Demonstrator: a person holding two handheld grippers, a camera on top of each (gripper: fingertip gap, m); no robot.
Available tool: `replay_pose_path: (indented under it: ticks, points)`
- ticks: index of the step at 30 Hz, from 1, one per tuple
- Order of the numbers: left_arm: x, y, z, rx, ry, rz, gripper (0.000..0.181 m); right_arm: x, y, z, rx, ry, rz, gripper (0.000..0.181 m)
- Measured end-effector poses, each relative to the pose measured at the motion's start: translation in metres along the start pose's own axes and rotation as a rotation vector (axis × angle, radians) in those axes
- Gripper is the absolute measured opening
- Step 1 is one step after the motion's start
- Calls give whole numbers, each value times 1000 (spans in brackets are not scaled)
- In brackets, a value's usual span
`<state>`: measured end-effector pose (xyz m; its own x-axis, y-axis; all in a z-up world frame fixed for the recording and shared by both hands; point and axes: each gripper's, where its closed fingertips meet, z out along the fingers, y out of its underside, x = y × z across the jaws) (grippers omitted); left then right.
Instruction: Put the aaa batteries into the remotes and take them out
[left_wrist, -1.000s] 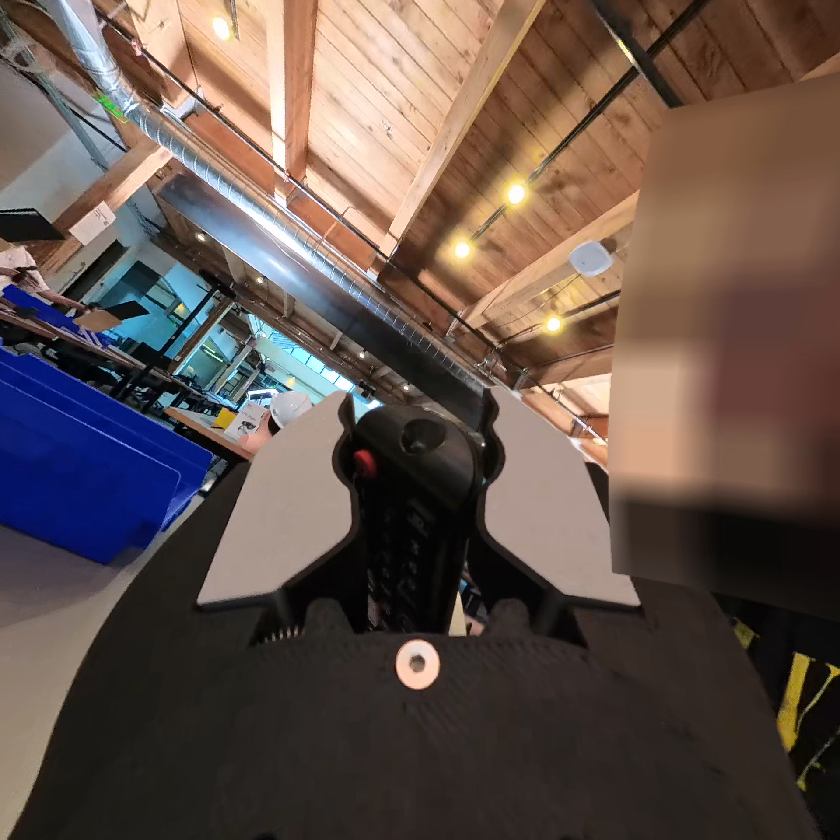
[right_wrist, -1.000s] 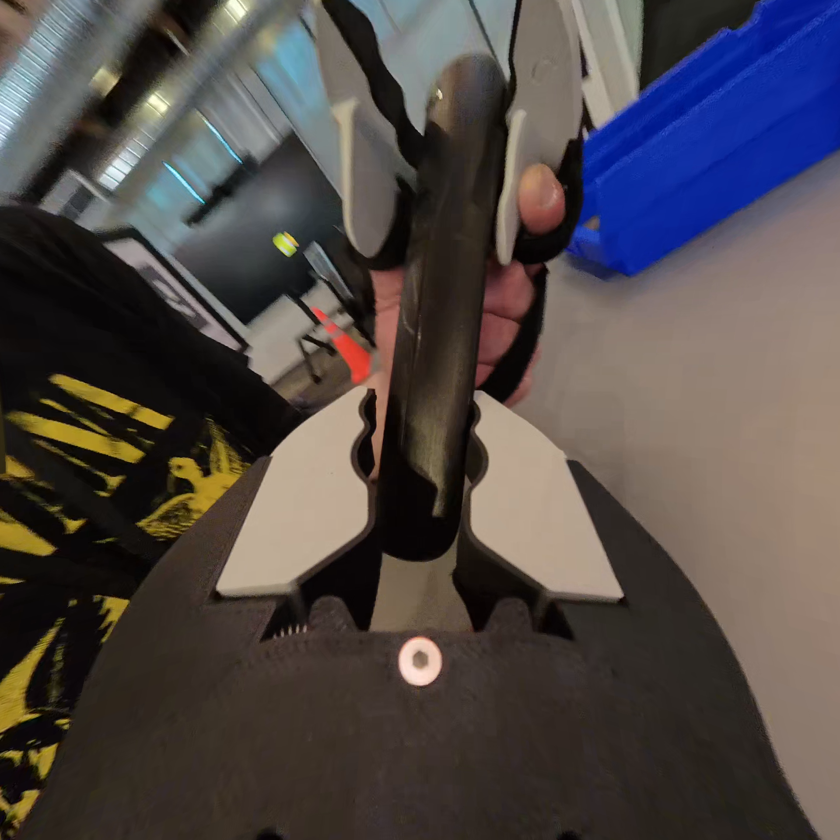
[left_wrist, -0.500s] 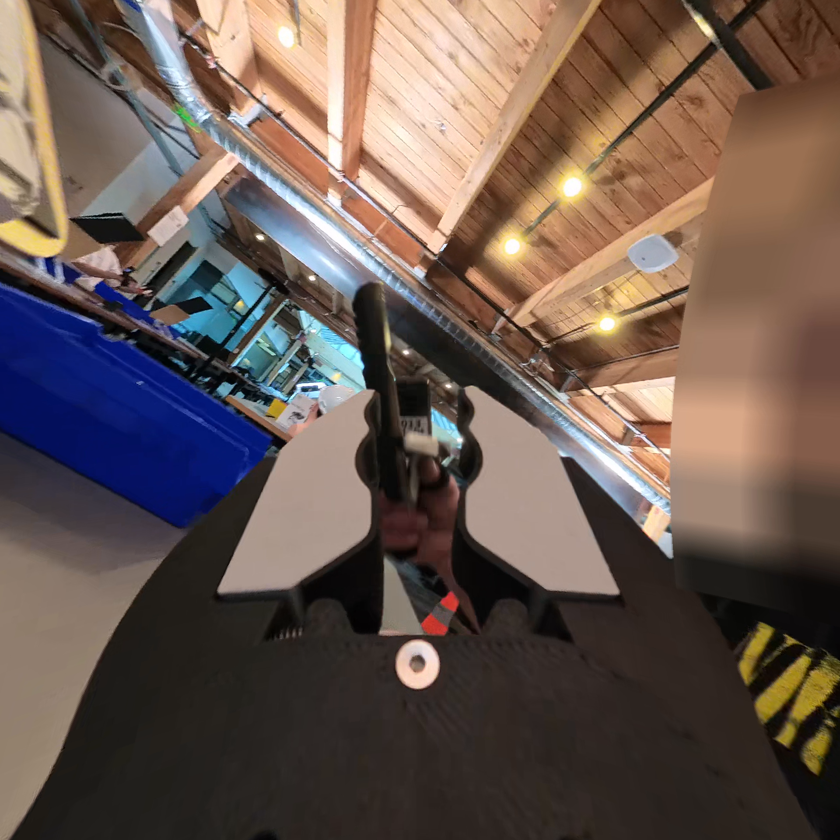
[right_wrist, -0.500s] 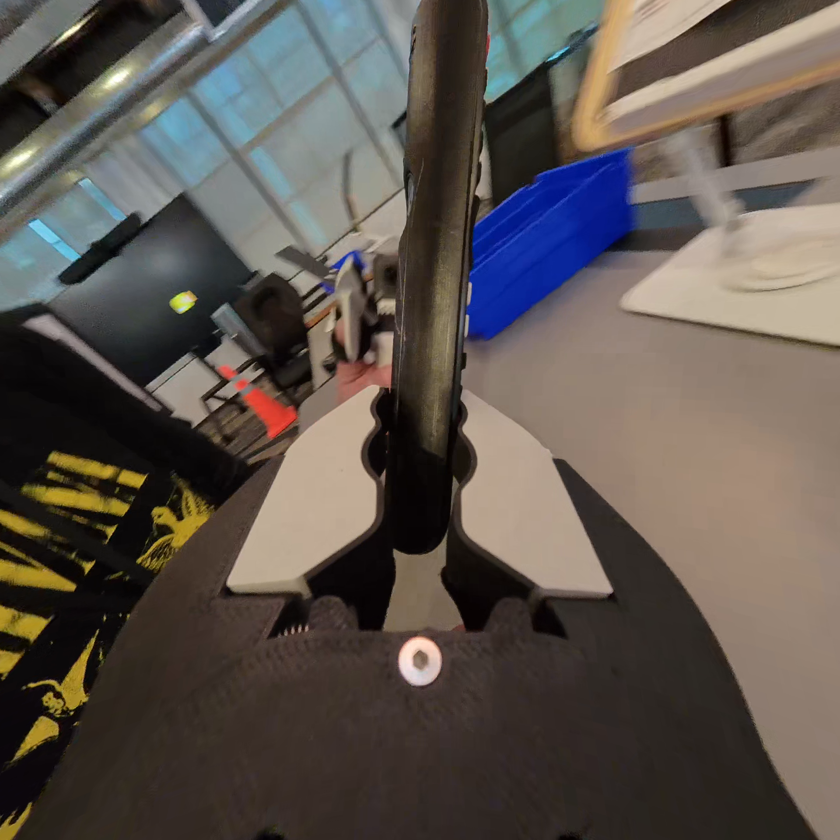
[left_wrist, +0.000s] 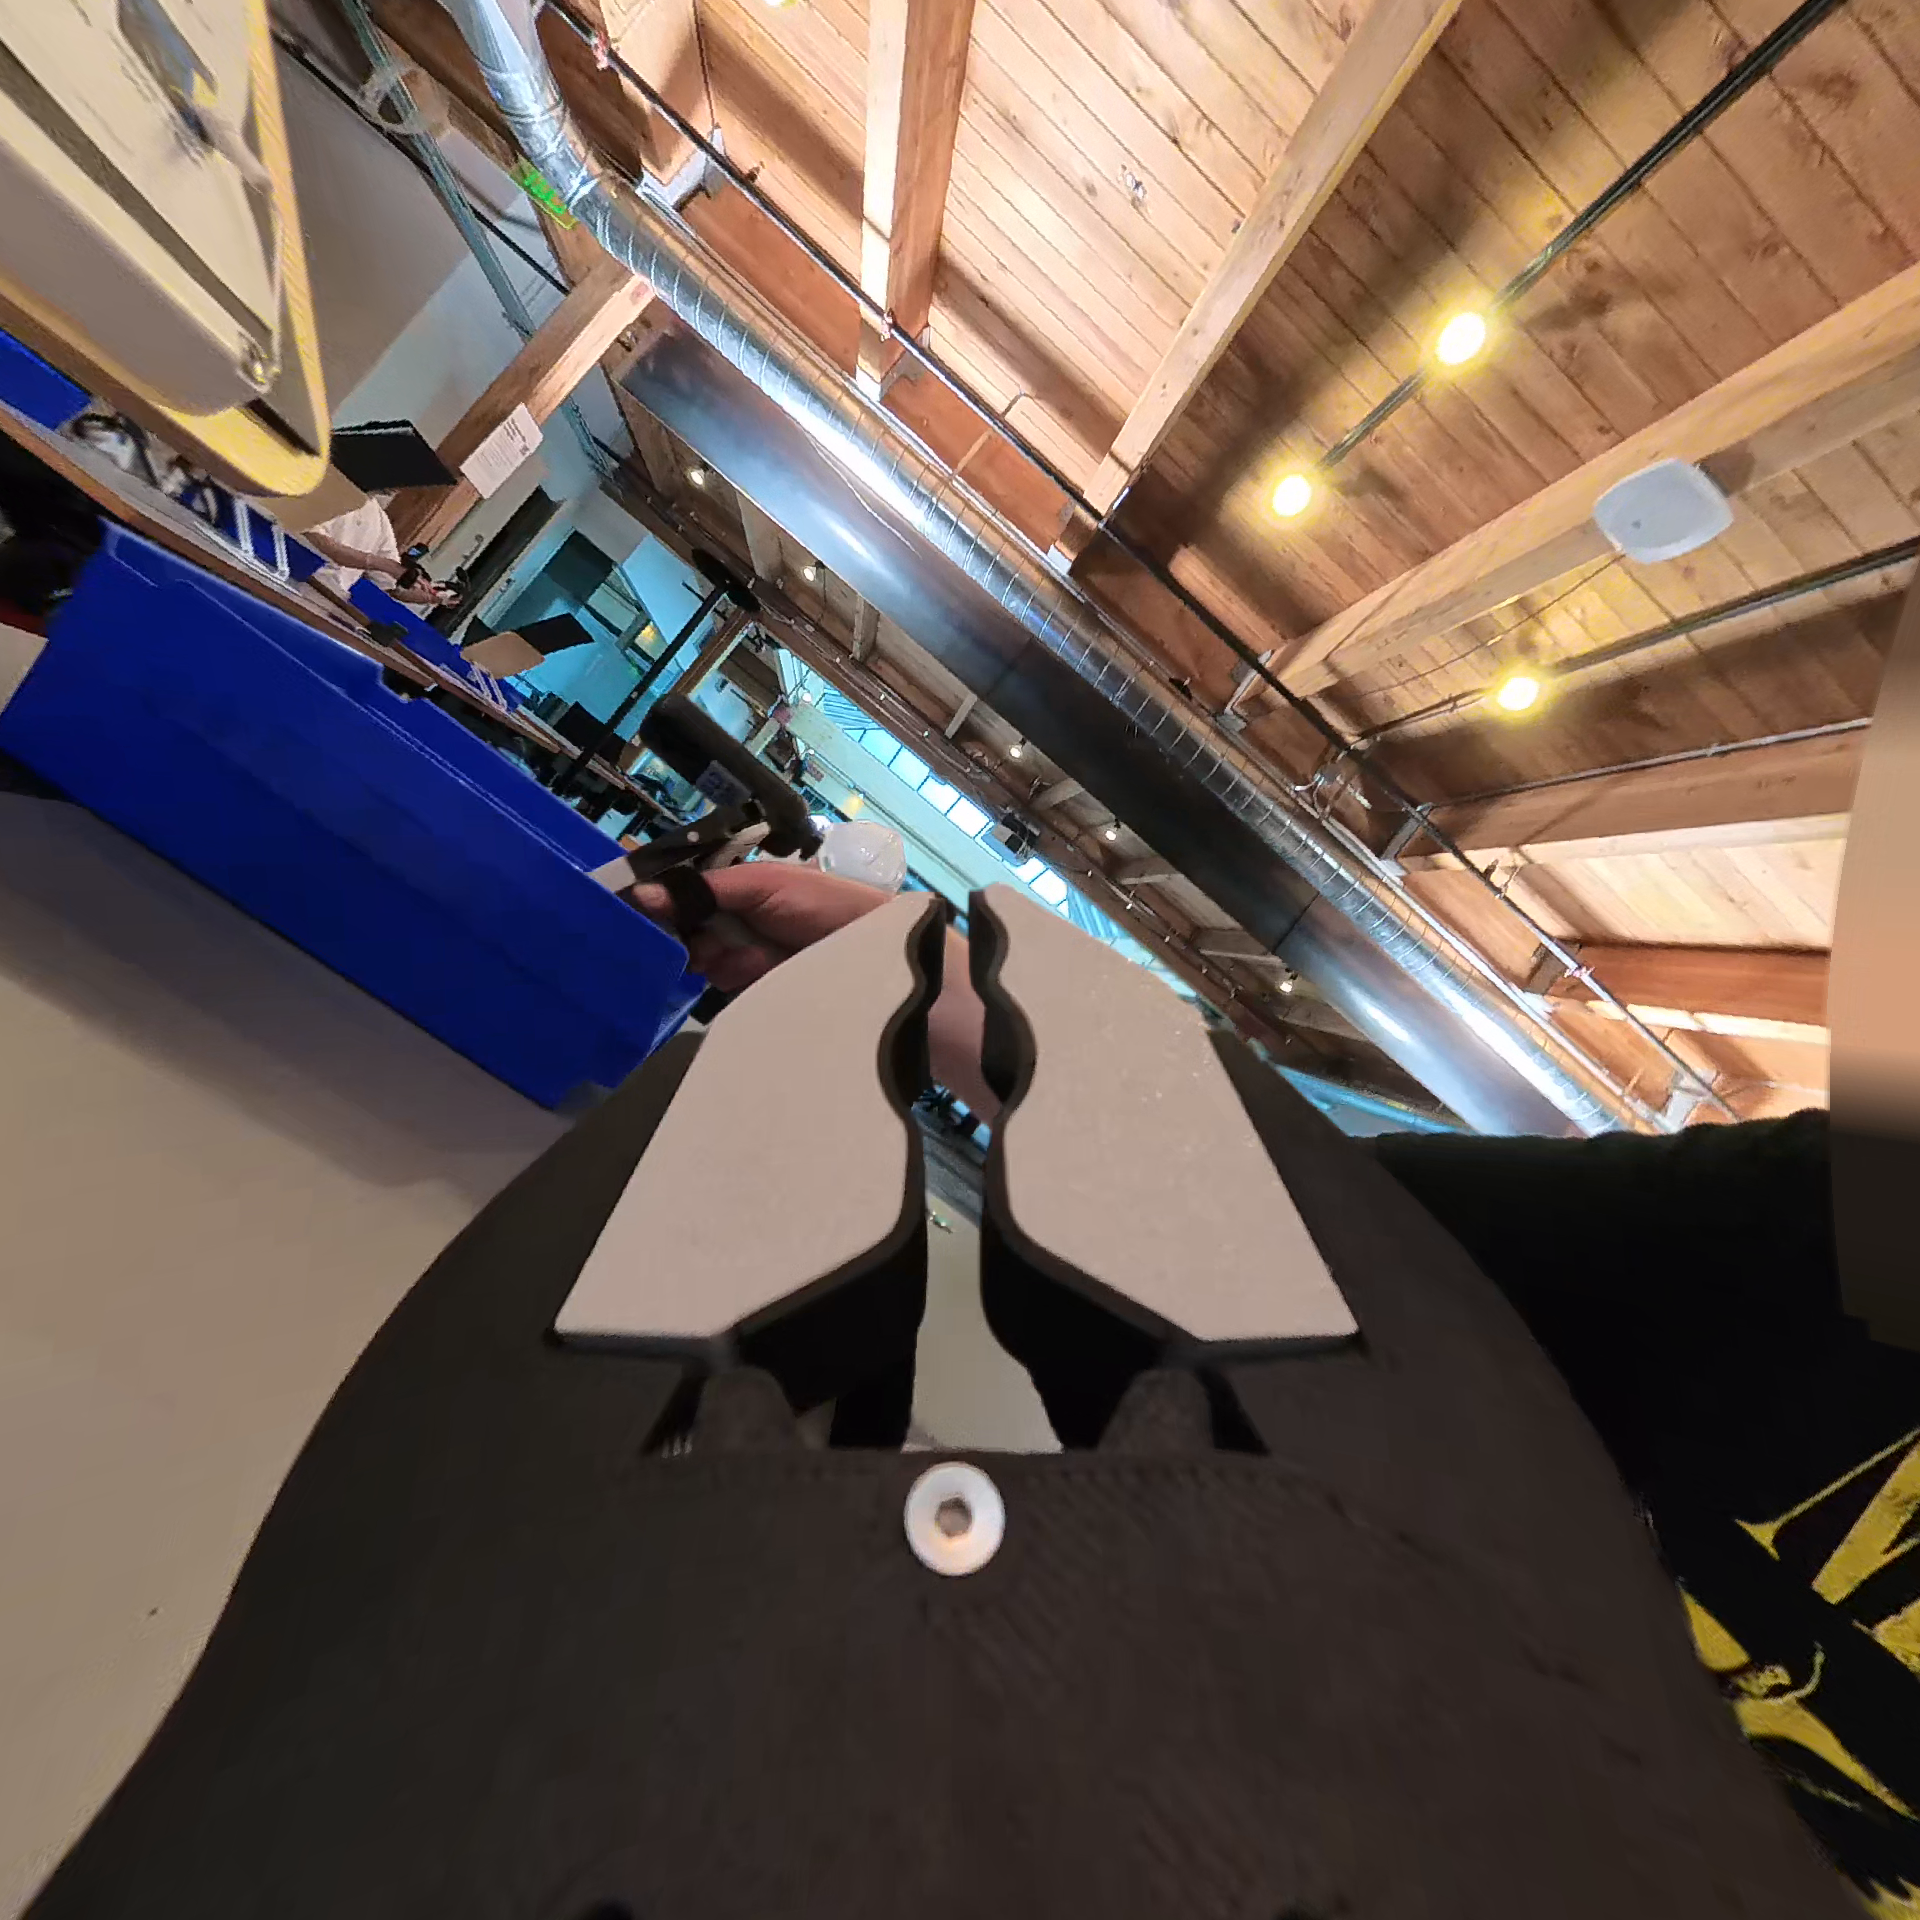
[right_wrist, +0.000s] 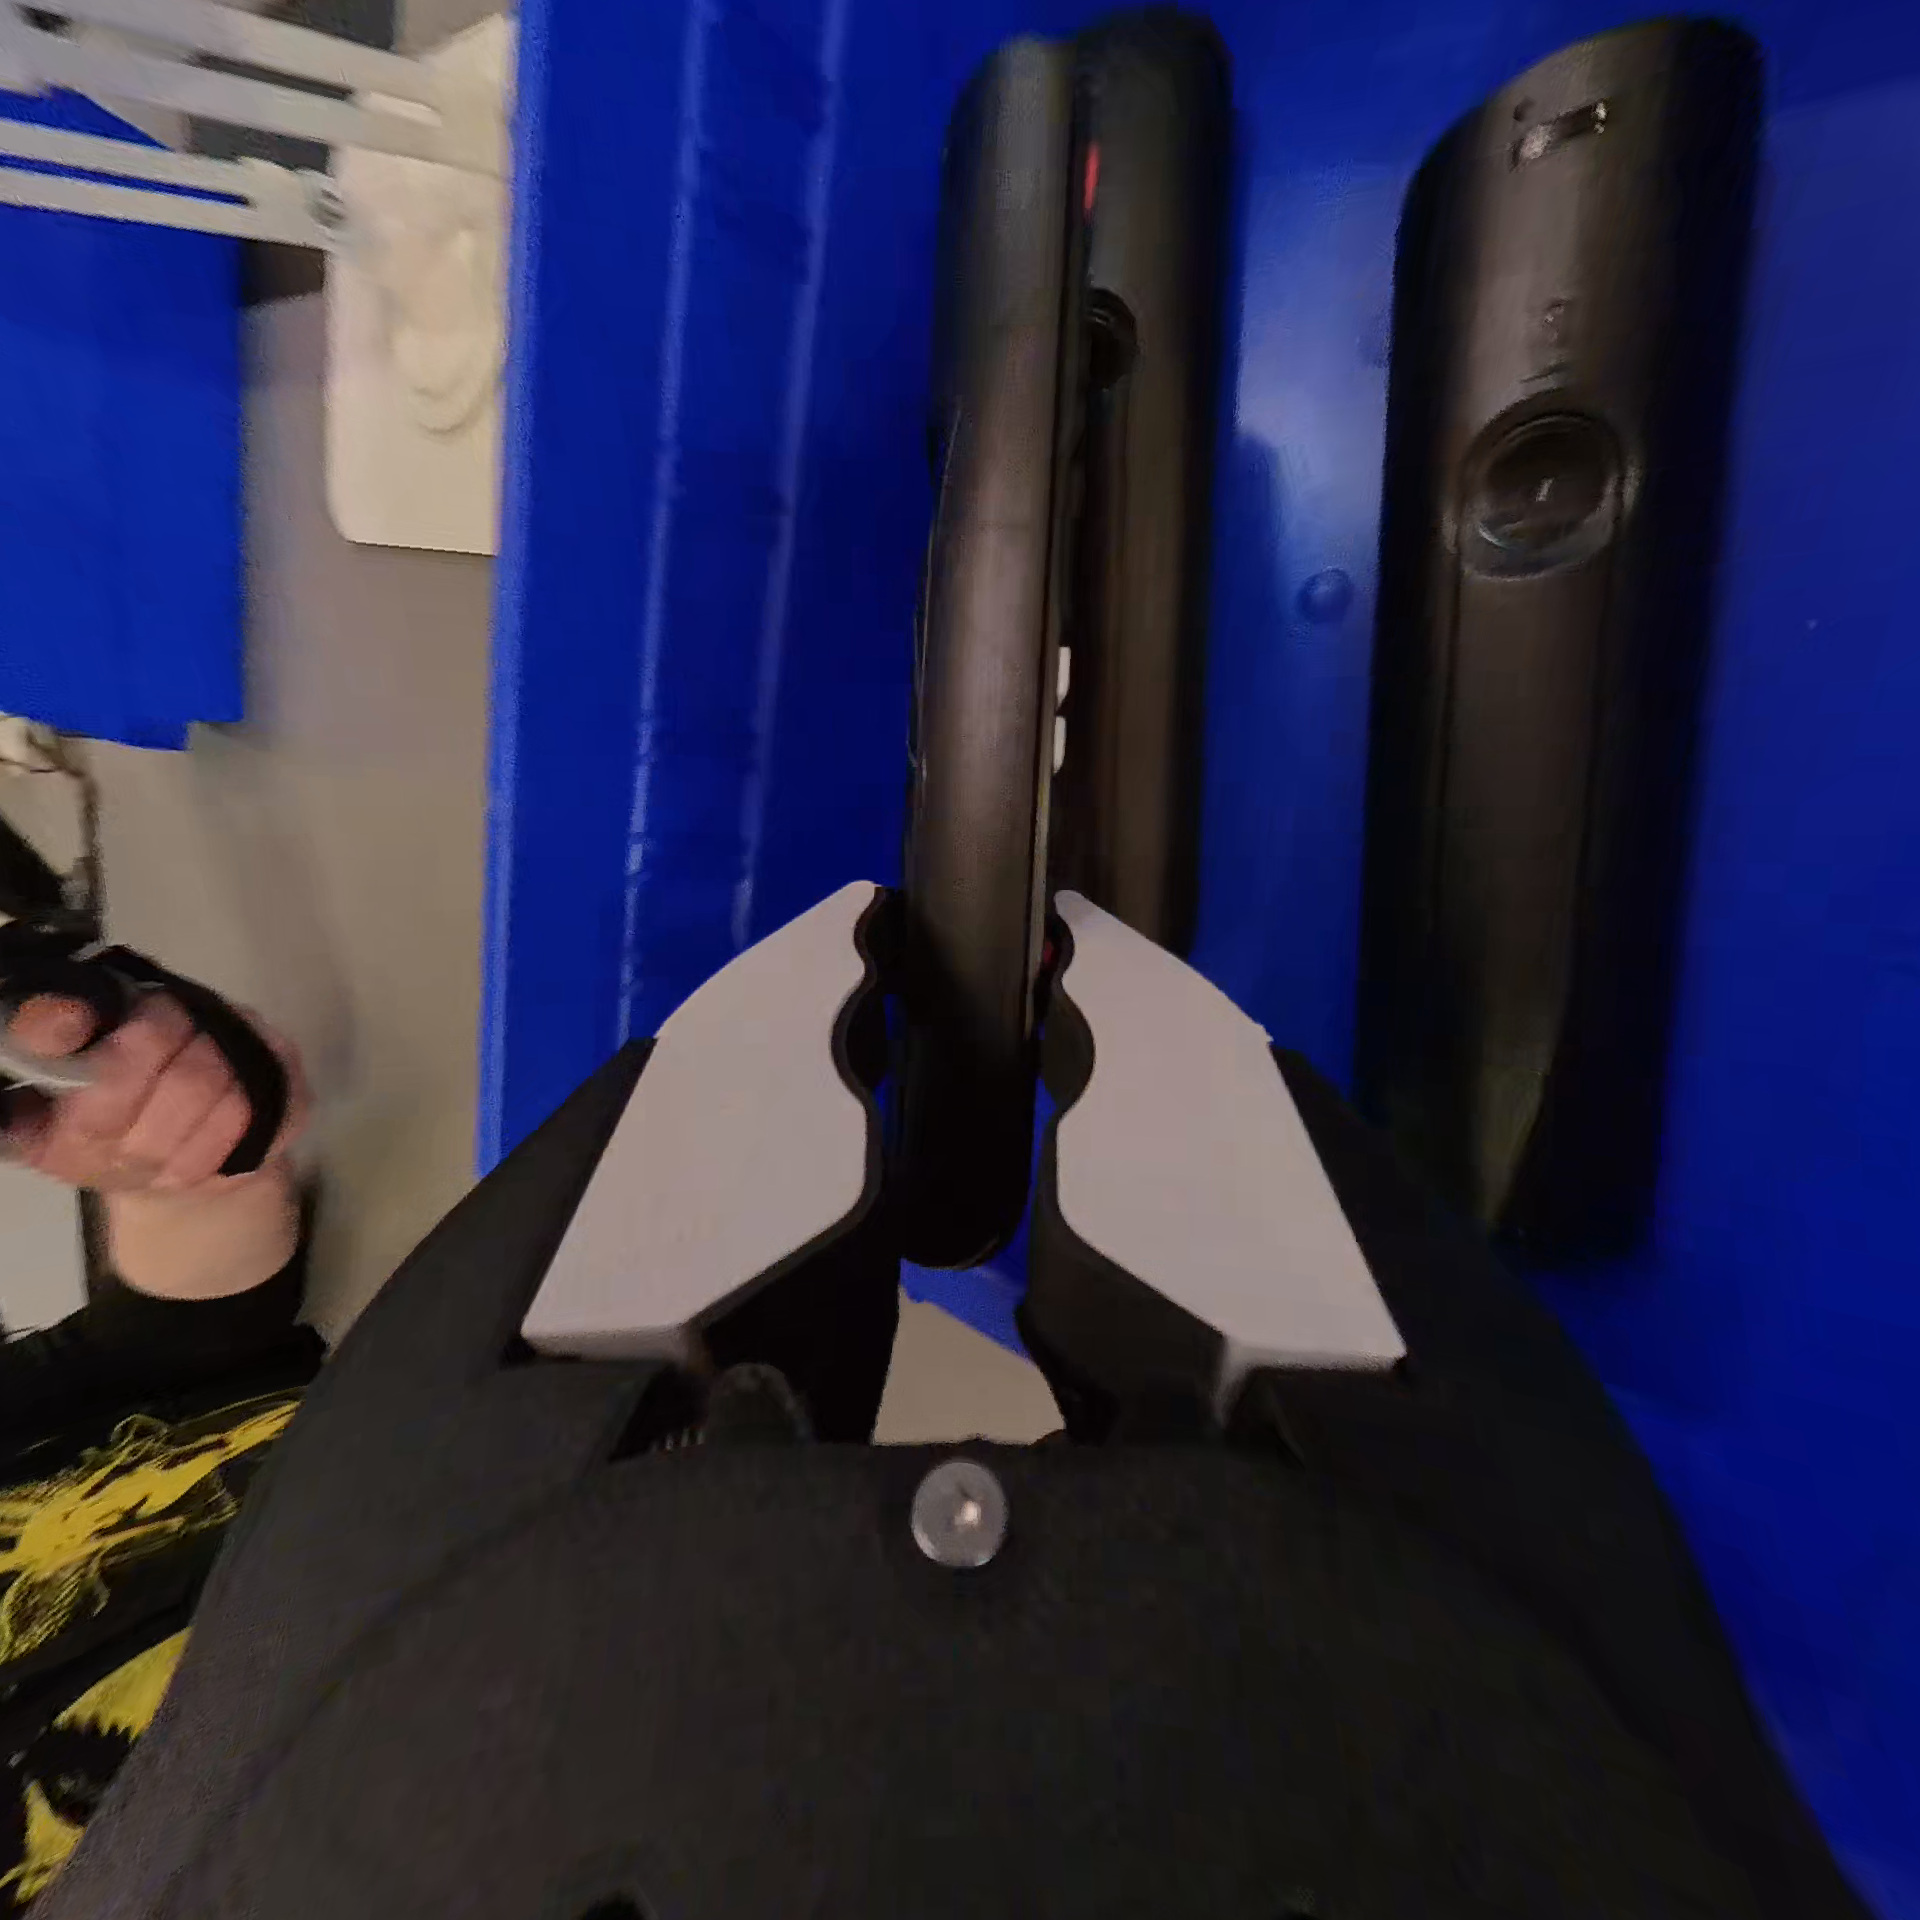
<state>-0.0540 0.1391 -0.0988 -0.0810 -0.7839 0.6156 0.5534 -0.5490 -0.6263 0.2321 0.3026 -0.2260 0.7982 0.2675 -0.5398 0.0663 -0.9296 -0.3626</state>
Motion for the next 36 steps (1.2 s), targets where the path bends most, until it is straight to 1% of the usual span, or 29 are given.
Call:
replay_pose_path:
  ticks: [2,4,5,7,8,9,10,12,13,15,18,20,23,26,27,28,29,31,33,35,36]
  points:
    - [-1,-3,-2,18,9,-24,5,14,-4,4,11,76,30,28]
    - [-2,-4,-4,25,14,-38,6,28,-6,2,28,161,32,41]
    - [0,-5,-4,27,19,-39,6,32,-4,1,20,185,27,43]
    - [2,-5,-3,24,30,-40,8,35,4,0,-30,228,-2,37]
    - [3,-4,-2,20,34,-40,8,38,5,-3,-31,261,-11,33]
    - [4,-3,-1,16,37,-42,8,39,5,-4,-16,265,-3,26]
    - [5,-2,0,11,41,-44,8,39,4,-4,4,245,15,25]
    - [7,0,2,0,51,-45,10,41,10,-2,-14,230,43,48]
    - [7,2,3,-8,46,-40,12,40,8,-3,5,231,41,51]
    - [5,3,2,-23,24,-12,15,38,1,-14,56,289,5,67]
    - [3,-2,1,-10,5,-5,22,22,-4,-33,134,331,-78,63]
    - [2,-5,0,-6,-12,9,28,2,-7,-45,203,352,-164,61]
    - [1,-11,-2,-32,-84,96,44,-57,-6,-57,347,270,-333,57]
    - [0,-29,-14,-78,-221,280,58,-108,11,-57,434,260,-552,50]
    - [-3,-38,-23,-112,-294,356,63,-124,17,-56,475,242,-607,49]
    - [-9,-52,-36,-133,-395,424,67,-137,24,-54,510,226,-639,47]
    - [-14,-71,-52,-139,-499,475,68,-147,29,-52,553,212,-657,46]
    - [-18,-115,-88,-155,-679,564,72,-168,42,-44,620,136,-694,44]
    - [-23,-164,-128,-208,-898,665,71,-176,53,-34,653,122,-735,43]
    - [-43,-199,-174,-374,-1143,714,72,-178,62,-18,656,111,-777,41]
    - [-57,-212,-197,-463,-1255,693,79,-179,66,-10,656,94,-781,40]
